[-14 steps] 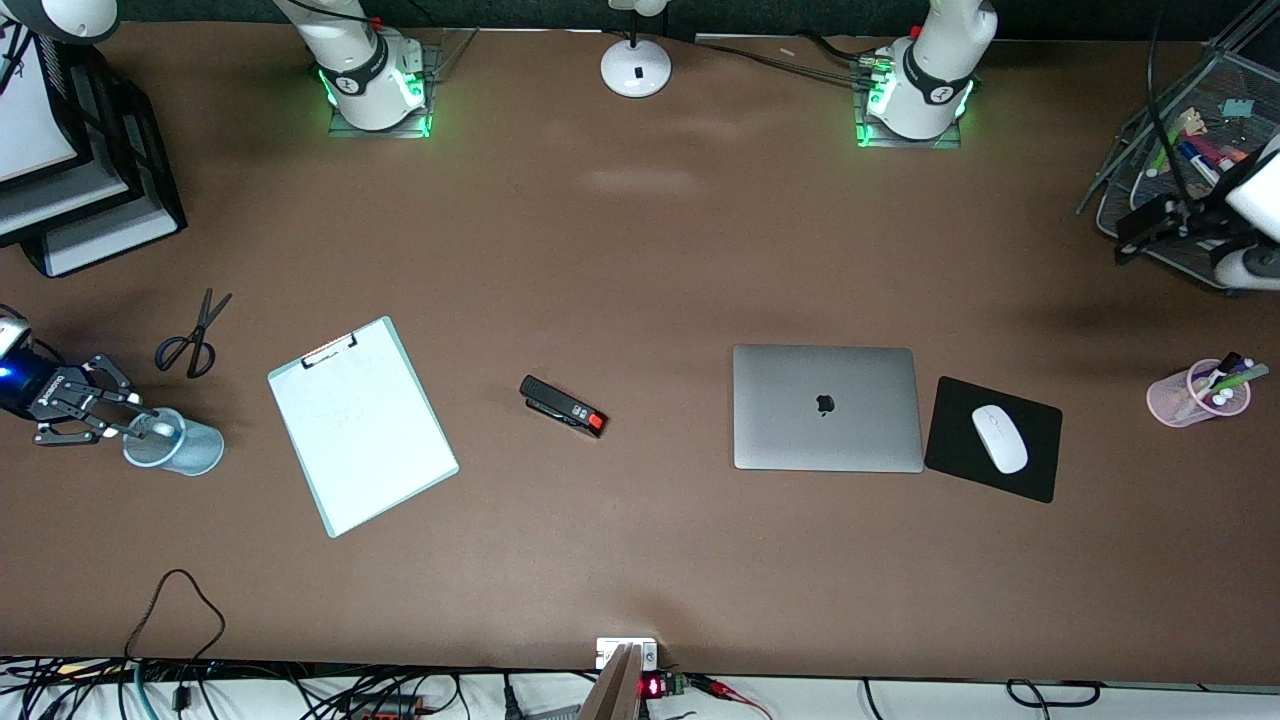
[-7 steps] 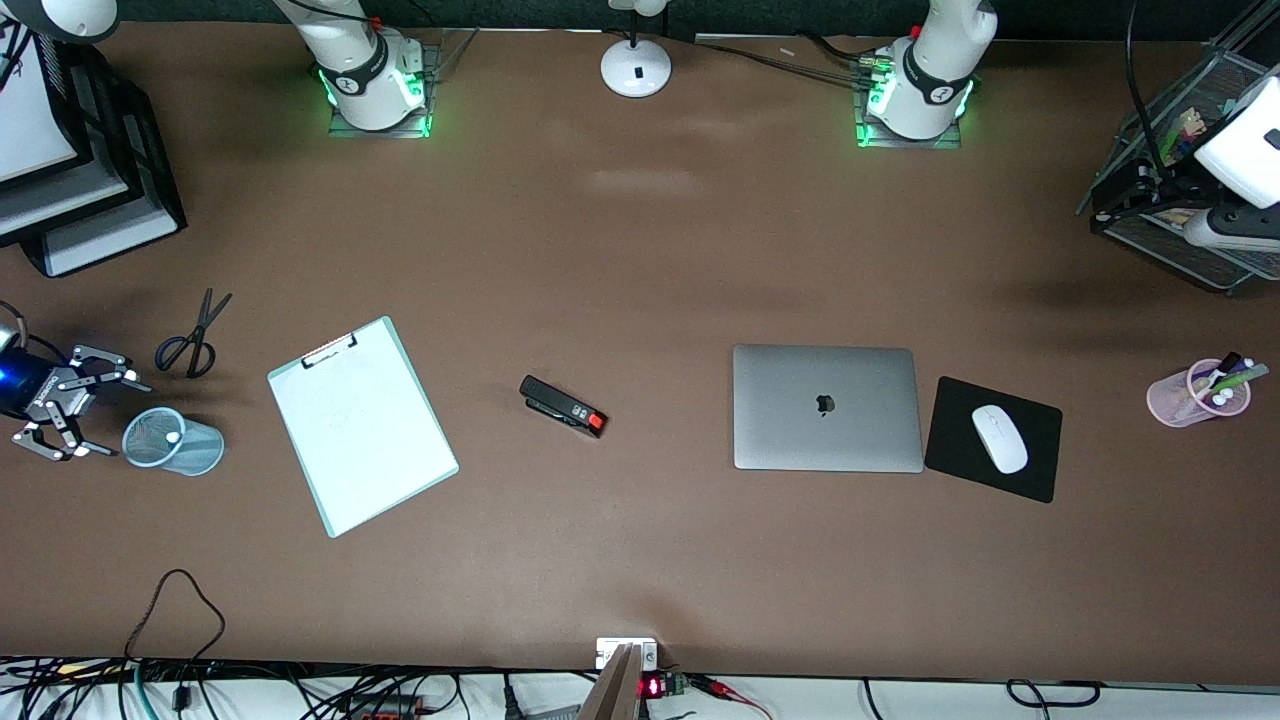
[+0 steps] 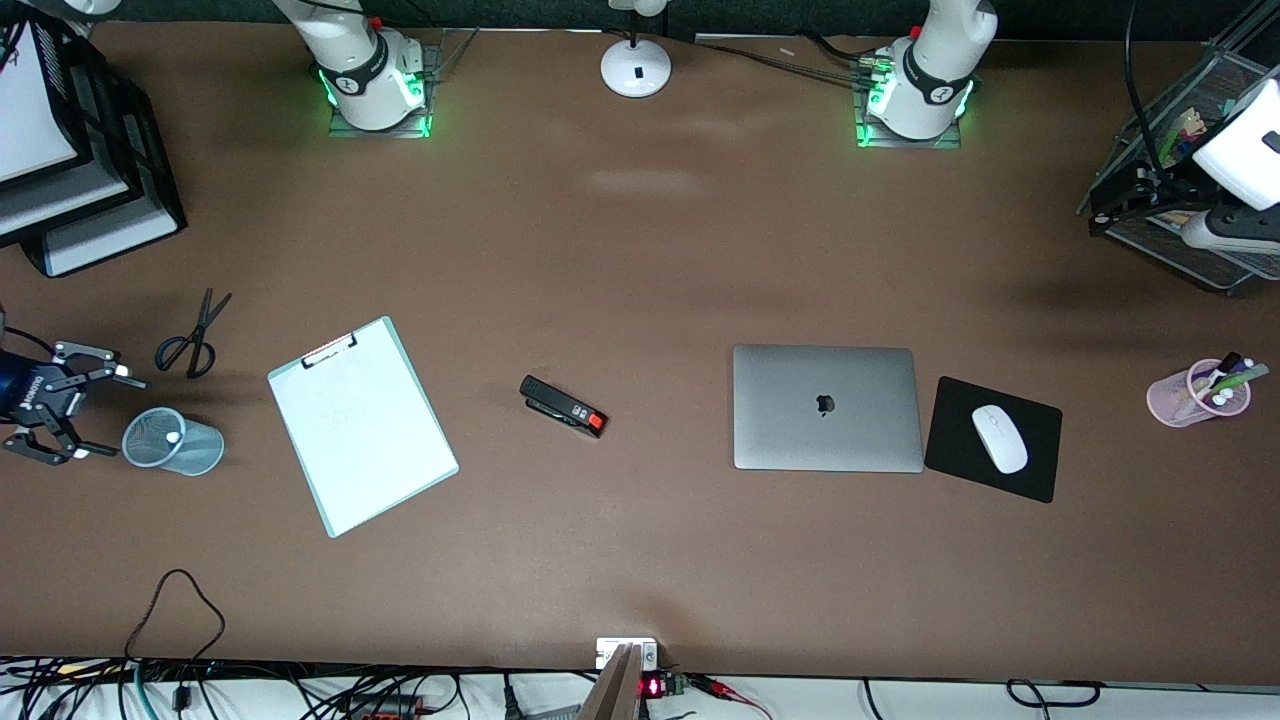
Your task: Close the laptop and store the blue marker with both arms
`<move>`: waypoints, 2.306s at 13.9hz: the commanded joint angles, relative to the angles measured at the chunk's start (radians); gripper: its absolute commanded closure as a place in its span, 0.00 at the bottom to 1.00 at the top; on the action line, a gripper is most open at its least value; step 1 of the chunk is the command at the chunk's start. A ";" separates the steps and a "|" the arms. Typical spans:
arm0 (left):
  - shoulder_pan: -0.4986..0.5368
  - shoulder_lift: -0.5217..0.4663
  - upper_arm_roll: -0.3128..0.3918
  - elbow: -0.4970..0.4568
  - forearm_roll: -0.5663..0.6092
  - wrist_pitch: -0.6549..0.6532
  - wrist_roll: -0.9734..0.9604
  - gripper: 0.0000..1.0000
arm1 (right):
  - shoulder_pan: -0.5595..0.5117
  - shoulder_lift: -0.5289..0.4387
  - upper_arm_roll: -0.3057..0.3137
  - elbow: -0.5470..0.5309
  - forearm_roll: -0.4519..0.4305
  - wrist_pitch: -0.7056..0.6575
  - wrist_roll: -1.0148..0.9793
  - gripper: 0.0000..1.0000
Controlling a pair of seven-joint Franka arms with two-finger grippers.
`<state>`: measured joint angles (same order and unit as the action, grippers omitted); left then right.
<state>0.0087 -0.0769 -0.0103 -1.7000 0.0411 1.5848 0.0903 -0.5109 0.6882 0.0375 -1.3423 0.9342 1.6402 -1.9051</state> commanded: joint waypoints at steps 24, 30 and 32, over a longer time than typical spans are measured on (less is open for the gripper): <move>-0.006 0.083 0.010 0.097 -0.012 0.001 0.005 0.00 | 0.321 -0.337 -0.001 -0.011 -0.548 0.015 0.966 0.00; 0.002 0.085 0.018 0.095 -0.012 -0.003 0.008 0.00 | 0.371 -0.351 -0.001 -0.011 -0.620 -0.006 1.132 0.00; 0.004 0.085 0.018 0.095 -0.012 -0.003 0.008 0.00 | 0.408 -0.351 -0.001 -0.012 -0.672 -0.006 1.179 0.00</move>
<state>0.0048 -0.0049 0.0062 -1.6313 0.0411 1.5988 0.0895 -0.1368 0.3516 0.0392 -1.3423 0.3126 1.6398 -0.7843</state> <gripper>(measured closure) 0.000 0.000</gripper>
